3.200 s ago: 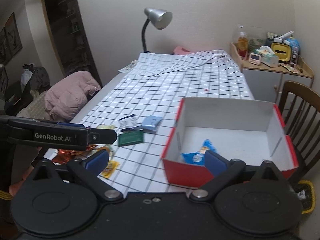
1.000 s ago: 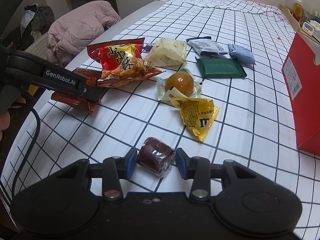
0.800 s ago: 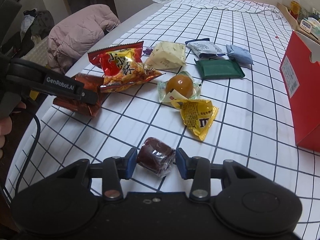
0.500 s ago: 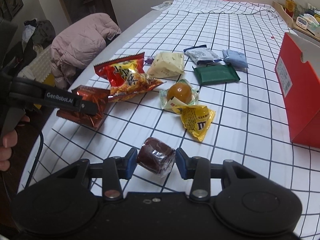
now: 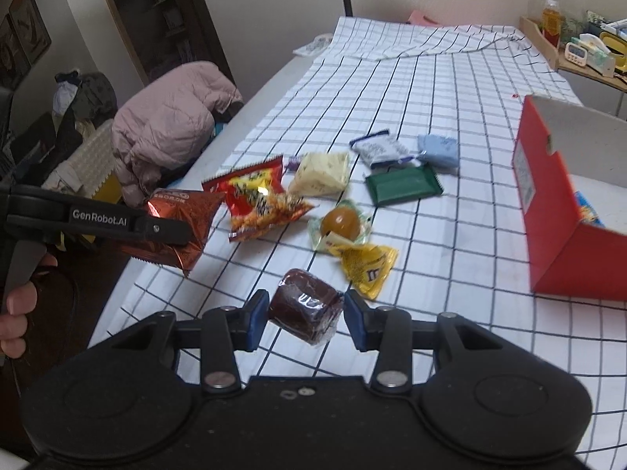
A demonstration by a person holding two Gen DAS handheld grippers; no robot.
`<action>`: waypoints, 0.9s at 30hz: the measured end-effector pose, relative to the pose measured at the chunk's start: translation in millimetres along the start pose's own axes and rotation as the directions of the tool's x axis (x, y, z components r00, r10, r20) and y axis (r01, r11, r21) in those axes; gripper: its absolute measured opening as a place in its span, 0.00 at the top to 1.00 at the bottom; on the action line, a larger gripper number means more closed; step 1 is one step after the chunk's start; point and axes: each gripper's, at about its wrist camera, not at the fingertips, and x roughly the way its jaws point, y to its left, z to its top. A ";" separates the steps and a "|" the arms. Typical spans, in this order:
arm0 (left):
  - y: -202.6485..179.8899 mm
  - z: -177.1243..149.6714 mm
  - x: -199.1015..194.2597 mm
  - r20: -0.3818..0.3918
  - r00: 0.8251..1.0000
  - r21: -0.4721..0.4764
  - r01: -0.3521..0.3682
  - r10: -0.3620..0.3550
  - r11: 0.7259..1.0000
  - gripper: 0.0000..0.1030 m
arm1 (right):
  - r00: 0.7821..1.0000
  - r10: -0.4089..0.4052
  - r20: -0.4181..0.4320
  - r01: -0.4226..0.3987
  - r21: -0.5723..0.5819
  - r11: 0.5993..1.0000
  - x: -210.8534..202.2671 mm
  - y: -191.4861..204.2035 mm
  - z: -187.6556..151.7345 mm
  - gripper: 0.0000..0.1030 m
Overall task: Organize snacks
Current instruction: 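Carry the brown bag and brown candy with both tools over the red box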
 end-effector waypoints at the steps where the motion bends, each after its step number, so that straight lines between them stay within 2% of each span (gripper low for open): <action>1: -4.4 1.5 -3.0 0.007 1.000 0.006 0.008 -0.008 1.000 0.62 | 1.000 -0.002 0.009 0.002 0.001 1.000 -5.0 -2.1 1.9 0.61; 12: -73.7 20.4 -25.6 0.053 0.993 0.093 0.104 -0.109 0.990 0.62 | 0.994 -0.042 0.104 0.038 0.036 0.999 -57.8 -39.6 18.1 0.61; 27: -197.1 44.3 -22.5 0.084 0.975 0.230 0.184 -0.208 0.956 0.62 | 0.970 -0.160 0.183 0.139 0.123 0.983 -111.9 -132.0 20.2 0.61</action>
